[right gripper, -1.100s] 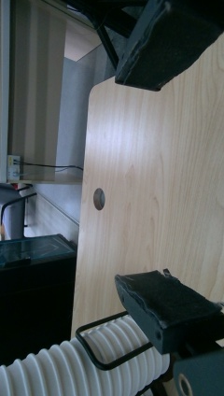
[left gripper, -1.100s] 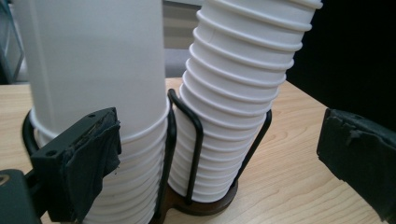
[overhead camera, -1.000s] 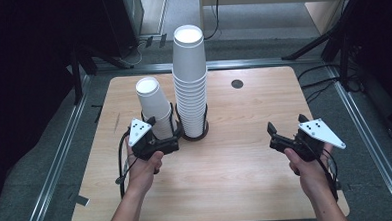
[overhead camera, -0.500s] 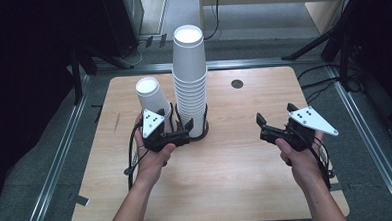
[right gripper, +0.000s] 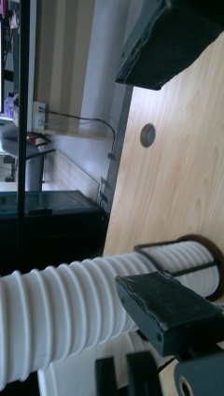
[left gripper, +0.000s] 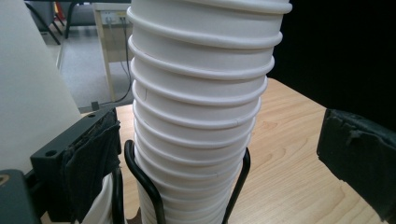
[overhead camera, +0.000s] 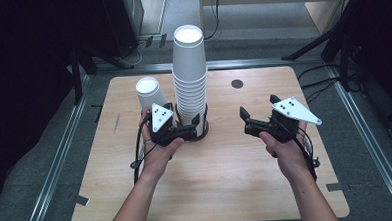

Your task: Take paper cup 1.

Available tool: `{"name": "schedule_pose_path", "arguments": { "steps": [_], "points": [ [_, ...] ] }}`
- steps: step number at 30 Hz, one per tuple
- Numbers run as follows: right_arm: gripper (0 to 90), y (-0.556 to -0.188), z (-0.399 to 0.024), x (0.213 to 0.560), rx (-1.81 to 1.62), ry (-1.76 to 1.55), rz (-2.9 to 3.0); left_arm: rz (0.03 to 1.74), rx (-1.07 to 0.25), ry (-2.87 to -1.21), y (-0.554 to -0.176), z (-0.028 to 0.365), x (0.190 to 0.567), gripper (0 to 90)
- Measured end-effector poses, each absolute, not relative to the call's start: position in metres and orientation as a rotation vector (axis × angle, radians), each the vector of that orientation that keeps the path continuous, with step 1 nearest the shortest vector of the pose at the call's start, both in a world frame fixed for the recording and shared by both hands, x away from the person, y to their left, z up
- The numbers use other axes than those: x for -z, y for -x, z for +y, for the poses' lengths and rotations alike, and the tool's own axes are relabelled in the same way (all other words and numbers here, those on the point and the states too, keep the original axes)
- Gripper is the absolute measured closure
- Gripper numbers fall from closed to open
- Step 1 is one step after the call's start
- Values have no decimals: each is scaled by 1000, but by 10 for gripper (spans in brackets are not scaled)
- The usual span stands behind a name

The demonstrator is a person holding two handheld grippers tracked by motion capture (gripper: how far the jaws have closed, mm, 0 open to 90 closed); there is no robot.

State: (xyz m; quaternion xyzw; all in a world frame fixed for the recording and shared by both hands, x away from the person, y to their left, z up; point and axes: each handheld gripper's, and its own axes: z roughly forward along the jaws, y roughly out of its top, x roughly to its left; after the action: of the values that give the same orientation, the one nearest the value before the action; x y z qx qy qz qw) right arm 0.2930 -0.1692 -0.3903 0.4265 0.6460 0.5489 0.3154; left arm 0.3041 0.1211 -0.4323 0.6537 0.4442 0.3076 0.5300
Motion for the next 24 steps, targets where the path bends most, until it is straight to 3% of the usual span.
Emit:
{"name": "schedule_pose_path", "arguments": {
  "steps": [24],
  "points": [
    [29,-316,-116,359,-1572,-1076,1731,1052,-781,-1515,-320,106,432,0]
  ]
}}
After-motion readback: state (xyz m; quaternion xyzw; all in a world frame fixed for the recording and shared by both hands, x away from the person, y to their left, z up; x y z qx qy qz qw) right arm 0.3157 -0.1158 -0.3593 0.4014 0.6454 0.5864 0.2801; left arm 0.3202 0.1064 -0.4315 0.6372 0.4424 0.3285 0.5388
